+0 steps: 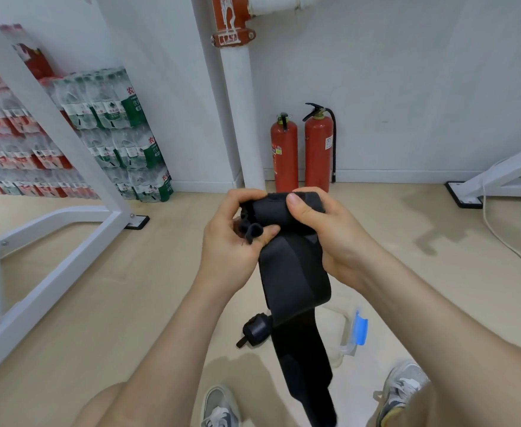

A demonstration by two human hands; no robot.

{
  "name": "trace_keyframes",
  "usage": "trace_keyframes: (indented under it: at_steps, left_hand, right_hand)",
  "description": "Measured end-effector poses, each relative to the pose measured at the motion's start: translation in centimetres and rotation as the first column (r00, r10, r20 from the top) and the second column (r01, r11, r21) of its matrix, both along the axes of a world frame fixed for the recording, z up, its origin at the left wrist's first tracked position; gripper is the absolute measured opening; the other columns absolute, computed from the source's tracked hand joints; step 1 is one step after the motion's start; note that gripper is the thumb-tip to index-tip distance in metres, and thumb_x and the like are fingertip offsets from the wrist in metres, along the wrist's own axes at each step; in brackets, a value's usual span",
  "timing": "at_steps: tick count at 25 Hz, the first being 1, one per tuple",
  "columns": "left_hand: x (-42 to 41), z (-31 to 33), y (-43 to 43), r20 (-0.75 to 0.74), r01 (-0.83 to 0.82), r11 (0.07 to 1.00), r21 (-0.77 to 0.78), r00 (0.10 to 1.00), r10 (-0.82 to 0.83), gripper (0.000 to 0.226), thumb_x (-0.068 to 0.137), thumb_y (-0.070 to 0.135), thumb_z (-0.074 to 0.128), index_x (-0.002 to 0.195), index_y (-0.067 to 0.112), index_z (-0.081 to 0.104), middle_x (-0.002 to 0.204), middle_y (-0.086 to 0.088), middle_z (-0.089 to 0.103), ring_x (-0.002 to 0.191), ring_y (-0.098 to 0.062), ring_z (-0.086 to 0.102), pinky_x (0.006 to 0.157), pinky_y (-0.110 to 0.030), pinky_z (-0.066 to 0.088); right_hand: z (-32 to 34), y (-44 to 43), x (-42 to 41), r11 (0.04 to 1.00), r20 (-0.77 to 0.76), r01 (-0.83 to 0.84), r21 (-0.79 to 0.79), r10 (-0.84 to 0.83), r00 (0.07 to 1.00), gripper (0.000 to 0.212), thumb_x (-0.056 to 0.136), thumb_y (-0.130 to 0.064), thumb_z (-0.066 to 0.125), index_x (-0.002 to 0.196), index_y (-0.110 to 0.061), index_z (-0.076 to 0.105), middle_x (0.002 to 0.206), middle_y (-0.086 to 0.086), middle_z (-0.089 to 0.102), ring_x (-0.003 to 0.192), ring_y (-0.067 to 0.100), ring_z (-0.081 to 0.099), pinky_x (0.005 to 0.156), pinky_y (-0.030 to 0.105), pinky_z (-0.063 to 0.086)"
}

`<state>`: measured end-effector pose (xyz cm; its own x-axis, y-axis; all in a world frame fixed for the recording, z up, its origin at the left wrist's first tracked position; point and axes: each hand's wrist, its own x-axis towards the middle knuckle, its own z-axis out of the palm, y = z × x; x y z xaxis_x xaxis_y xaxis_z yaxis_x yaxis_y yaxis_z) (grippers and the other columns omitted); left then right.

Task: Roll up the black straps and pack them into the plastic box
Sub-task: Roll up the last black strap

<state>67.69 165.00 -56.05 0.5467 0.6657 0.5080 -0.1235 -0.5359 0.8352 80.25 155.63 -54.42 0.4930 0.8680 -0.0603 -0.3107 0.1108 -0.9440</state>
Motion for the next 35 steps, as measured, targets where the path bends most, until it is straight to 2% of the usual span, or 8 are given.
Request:
trace_keyframes:
  at_steps: [3,5,11,16,22,26,30,35]
  left_hand:
    - [-0.5,1.3,-0.1,0.109,0.212,0.866,-0.453,0.977,-0.182,0.055,0.082,0.016,0.075,0.129,0.027,0.050,0.111,-0.002,0.066,0.094,-0.009,0.069,0.077,-0.026,0.055]
    - [-0.5,1.6,-0.2,0.038,0.162,0.819,-0.551,0.985,-0.169,0.052,0.082,0.041,0.074,0.127,0.019,0.057,0.109,0.000,0.072,0.095,-0.014,0.071,0.075,-0.030,0.055]
    - [-0.8,1.6,0.2,-0.033,0.112,0.896,-0.430,0.990,-0.139,0.030,0.080,0.036,0.076,0.102,0.016,0.073,0.096,-0.004,0.077,0.093,-0.020,0.074,0.079,-0.035,0.057]
    - [-1.3,1.2,0.8,-0.155,0.243,0.947,-0.208,0.948,-0.277,0.026,0.077,0.016,0.071,0.100,0.028,0.073,0.094,0.003,0.073,0.096,-0.015,0.069,0.087,-0.033,0.056]
    - [-0.6,0.9,0.1,0.009,0.103,0.912,-0.398,0.994,-0.108,0.046,0.070,0.023,0.086,0.103,0.025,0.055,0.098,-0.005,0.069,0.086,-0.014,0.070,0.074,-0.029,0.056]
    - [-1.0,1.2,0.3,-0.194,0.047,0.938,-0.344,0.974,-0.120,0.032,0.067,0.039,0.078,0.081,0.017,0.060,0.078,0.010,0.071,0.076,-0.007,0.067,0.067,-0.021,0.050]
    - [-1.0,0.9,-0.2,-0.276,0.162,0.920,-0.356,0.923,-0.269,0.032,0.073,0.043,0.084,0.095,0.021,0.076,0.097,0.001,0.077,0.094,-0.013,0.071,0.082,-0.031,0.057]
    - [0.8,0.2,-1.2,-0.266,-0.100,0.943,-0.318,0.964,0.012,0.022,0.090,0.027,0.069,0.075,0.011,0.071,0.074,-0.009,0.069,0.071,-0.017,0.062,0.066,-0.043,0.052]
  right_hand:
    - [0.2,-0.3,0.7,0.997,-0.031,-0.026,0.079,0.029,0.999,0.025,0.093,-0.013,0.063,0.117,-0.009,0.061,0.098,0.008,0.071,0.089,0.021,0.071,0.076,0.033,0.060]
    - [0.1,-0.4,0.8,0.994,-0.016,-0.051,0.099,0.053,0.998,0.027,0.092,-0.006,0.063,0.118,-0.010,0.062,0.100,0.010,0.070,0.091,0.024,0.070,0.077,0.036,0.060]
    - [-0.4,-0.3,2.3,0.976,0.154,-0.214,0.033,0.206,0.966,0.042,0.079,-0.009,0.075,0.119,-0.014,0.065,0.109,0.012,0.071,0.102,0.030,0.070,0.080,0.042,0.058]
    - [0.2,-1.1,3.8,0.858,0.456,-0.407,-0.314,0.512,0.728,0.036,0.079,-0.002,0.079,0.112,-0.009,0.068,0.104,0.013,0.073,0.098,0.026,0.072,0.085,0.042,0.058]
    - [0.2,-0.9,3.7,0.958,0.411,-0.260,-0.120,0.287,0.865,0.040,0.077,-0.003,0.078,0.116,-0.010,0.067,0.102,0.009,0.075,0.092,0.026,0.073,0.069,0.037,0.060]
    - [0.1,-0.9,4.5,0.984,0.270,-0.178,0.015,0.167,0.948,0.044,0.069,-0.009,0.083,0.110,-0.010,0.067,0.099,0.007,0.073,0.090,0.026,0.072,0.069,0.038,0.060]
    - [0.1,-0.9,4.6,0.982,0.184,-0.186,0.038,0.176,0.967,0.040,0.070,-0.010,0.081,0.108,-0.011,0.068,0.099,0.007,0.073,0.088,0.024,0.072,0.067,0.037,0.060]
    - [-0.2,-0.8,3.3,0.995,0.414,-0.097,0.005,0.086,0.906,0.043,0.082,-0.005,0.076,0.114,-0.032,0.065,0.102,-0.006,0.075,0.095,0.017,0.073,0.067,0.034,0.060]
